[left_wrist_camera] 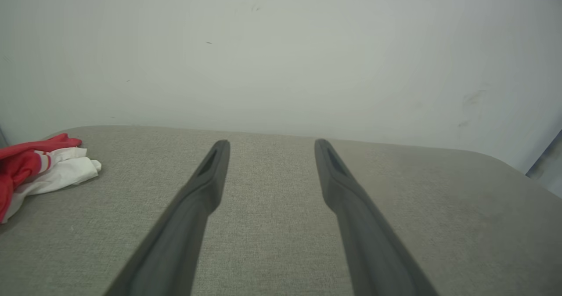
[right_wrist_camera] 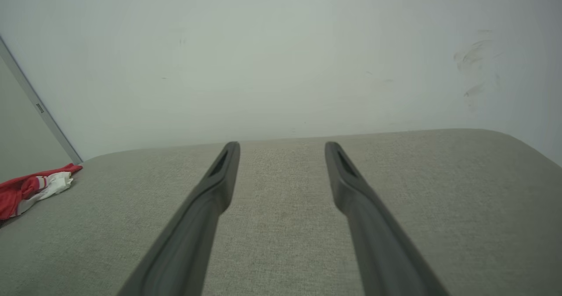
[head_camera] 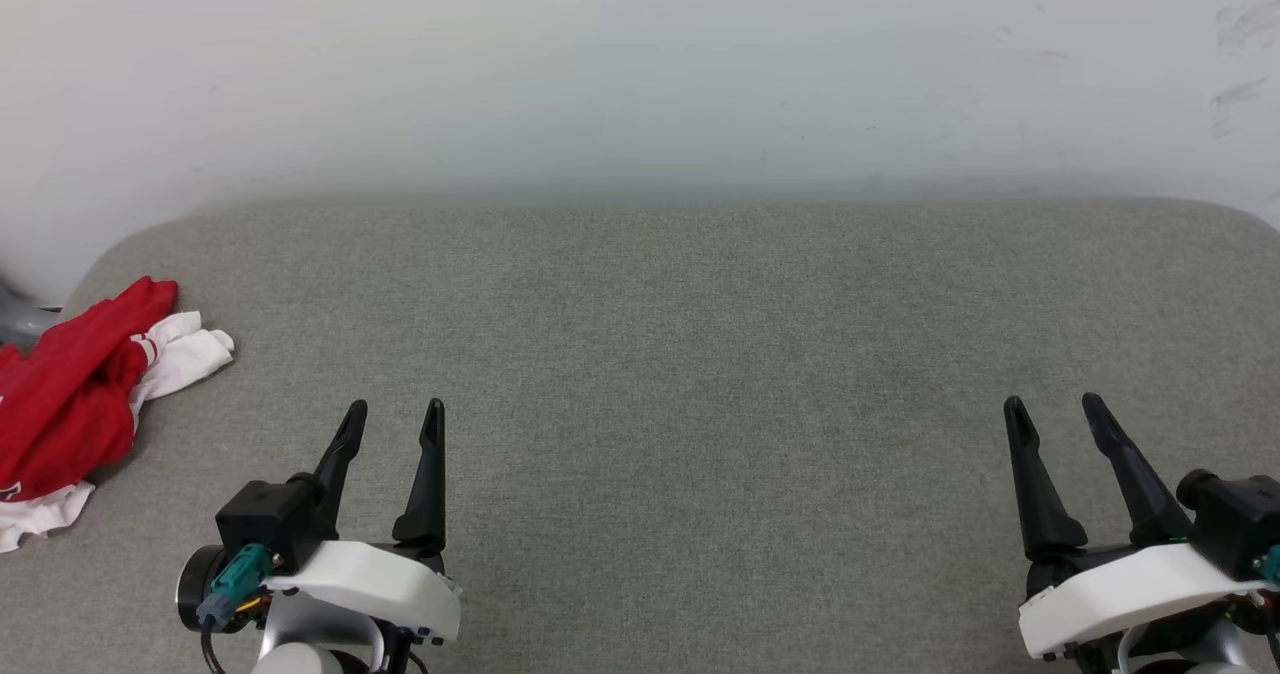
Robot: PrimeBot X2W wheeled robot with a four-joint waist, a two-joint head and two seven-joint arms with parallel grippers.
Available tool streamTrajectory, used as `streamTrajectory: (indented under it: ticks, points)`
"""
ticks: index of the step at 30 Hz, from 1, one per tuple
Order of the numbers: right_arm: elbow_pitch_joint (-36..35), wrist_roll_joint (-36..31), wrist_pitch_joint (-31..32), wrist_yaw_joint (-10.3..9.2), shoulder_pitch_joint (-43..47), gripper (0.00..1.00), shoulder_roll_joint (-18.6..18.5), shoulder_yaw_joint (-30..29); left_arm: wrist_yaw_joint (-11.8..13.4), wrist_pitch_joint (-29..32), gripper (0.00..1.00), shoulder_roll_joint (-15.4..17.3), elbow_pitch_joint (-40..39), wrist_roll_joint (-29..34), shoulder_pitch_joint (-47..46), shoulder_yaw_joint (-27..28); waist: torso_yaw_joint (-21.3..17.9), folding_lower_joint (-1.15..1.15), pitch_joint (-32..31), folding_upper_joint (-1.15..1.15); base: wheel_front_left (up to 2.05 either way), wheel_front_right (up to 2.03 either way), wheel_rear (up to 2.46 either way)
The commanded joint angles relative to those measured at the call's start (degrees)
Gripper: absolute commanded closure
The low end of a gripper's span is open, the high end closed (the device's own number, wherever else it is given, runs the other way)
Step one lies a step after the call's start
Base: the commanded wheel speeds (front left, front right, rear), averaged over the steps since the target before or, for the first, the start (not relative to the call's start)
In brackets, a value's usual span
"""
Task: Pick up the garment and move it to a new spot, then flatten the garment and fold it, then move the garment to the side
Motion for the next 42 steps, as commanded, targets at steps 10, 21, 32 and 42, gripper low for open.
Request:
streamTrajectory:
  ticks: [10,21,32,42]
  points:
    - [-1.7,-5.7,0.0,-0.02,0.9,0.00,0.1,-1.3,0.5,-1.7,0.00,0.4,2.2,4.8,-1.0,-0.2,-0.1,0.00,0.1,0.00,0.00,0.00,0.00]
    - [-2.4,-8.8,-0.3,-0.02,1.9,0.00,0.2,-1.9,-0.9,-3.0,0.00,-0.5,3.6,7.4,-1.2,0.3,0.1,0.00,0.0,0.00,0.00,0.00,0.00]
    - [-3.1,-12.3,-1.1,-0.02,2.0,0.00,0.2,-1.6,-1.8,-4.2,0.00,-1.4,4.7,10.1,-1.7,1.9,2.7,0.00,0.1,0.00,0.00,0.00,0.00]
    - [-3.6,-12.9,-1.7,-0.02,1.7,0.00,0.2,0.1,-2.1,-4.4,0.00,-1.7,5.2,10.9,-2.3,4.2,10.0,0.00,0.2,0.00,0.00,0.00,0.00]
